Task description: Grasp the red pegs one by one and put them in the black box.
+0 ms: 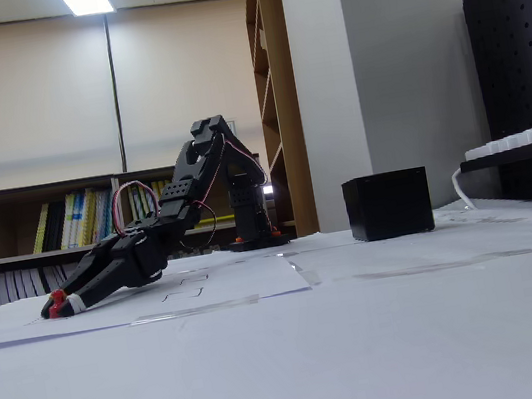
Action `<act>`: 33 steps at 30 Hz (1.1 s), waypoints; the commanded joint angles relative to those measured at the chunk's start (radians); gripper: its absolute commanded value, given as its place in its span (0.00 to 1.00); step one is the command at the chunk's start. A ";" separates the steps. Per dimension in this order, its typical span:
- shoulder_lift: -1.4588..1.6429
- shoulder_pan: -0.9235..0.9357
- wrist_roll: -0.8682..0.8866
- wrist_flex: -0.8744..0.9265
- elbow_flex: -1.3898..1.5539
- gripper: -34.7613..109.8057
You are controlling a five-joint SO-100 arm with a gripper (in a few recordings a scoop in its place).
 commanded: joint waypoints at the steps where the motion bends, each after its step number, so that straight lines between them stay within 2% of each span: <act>1: -0.034 0.000 -0.023 0.043 0.015 0.24; 3: -0.087 0.000 -0.018 0.123 0.000 0.24; 5: -0.190 0.000 -0.009 0.310 -0.018 0.24; 7: -0.325 -0.005 -0.011 0.620 0.002 0.24; 11: -0.657 -0.097 -0.003 1.519 0.199 0.24; 14: -0.821 -0.267 -0.100 1.950 0.353 0.24; 16: -0.864 -0.405 -0.176 2.138 0.448 0.24; 20: -0.954 -0.752 -0.388 2.184 0.462 0.24; 25: -0.925 -1.109 -0.534 2.163 0.443 0.24; 29: -0.807 -1.221 -0.560 2.016 0.436 0.24; 33: -0.721 -1.247 -0.520 1.916 0.339 0.24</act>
